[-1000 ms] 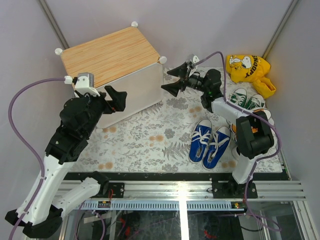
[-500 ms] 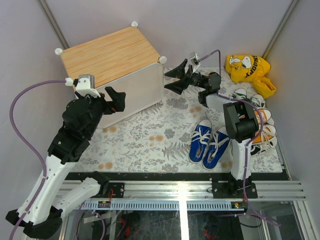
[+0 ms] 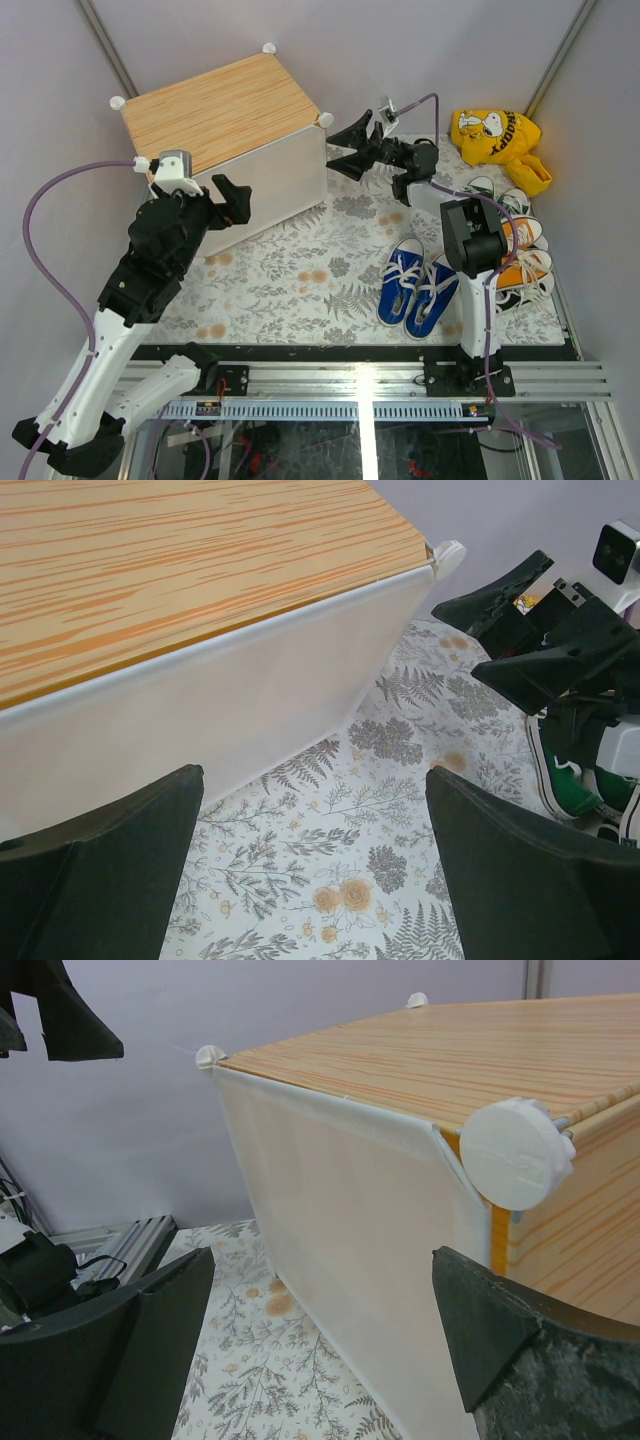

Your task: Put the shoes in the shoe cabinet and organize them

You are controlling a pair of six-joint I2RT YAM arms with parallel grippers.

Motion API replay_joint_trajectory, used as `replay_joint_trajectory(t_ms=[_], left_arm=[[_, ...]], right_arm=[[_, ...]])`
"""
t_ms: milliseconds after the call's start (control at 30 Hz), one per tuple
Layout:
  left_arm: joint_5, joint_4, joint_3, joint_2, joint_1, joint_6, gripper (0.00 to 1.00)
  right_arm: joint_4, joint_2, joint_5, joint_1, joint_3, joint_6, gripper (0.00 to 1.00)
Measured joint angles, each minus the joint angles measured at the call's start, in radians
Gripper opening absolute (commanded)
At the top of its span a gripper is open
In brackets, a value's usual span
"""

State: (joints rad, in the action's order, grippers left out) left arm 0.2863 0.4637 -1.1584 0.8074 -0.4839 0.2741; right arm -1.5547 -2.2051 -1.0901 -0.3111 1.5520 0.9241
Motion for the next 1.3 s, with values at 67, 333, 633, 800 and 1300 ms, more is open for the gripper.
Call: replay_joint_trajectory(t_ms=[67, 333, 633, 800, 1300], left_arm=[[0.003, 0.000, 0.000, 0.000, 0.000, 0.000, 0.91], [0.009, 0.000, 0.000, 0.003, 0.000, 0.000, 0.91], [0.009, 0.000, 0.006, 0.011, 0.000, -0.001, 0.91], [0.009, -0.001, 0.010, 0.013, 0.000, -0.001, 0.91], [0.009, -0.003, 0.013, 0.014, 0.000, 0.000, 0.91]], right_arm=[[0.002, -0.011, 0.001, 0.000, 0.007, 0.000, 0.95], [0.024, -0.021, 0.009, 0.000, 0.020, -0.034, 0.95], [0.051, -0.023, 0.032, 0.000, 0.048, -0.077, 0.95], [0.101, -0.030, 0.034, -0.002, 0.058, -0.120, 0.95], [0.014, -0.072, -0.049, -0.011, 0.116, 0.049, 0.94]])
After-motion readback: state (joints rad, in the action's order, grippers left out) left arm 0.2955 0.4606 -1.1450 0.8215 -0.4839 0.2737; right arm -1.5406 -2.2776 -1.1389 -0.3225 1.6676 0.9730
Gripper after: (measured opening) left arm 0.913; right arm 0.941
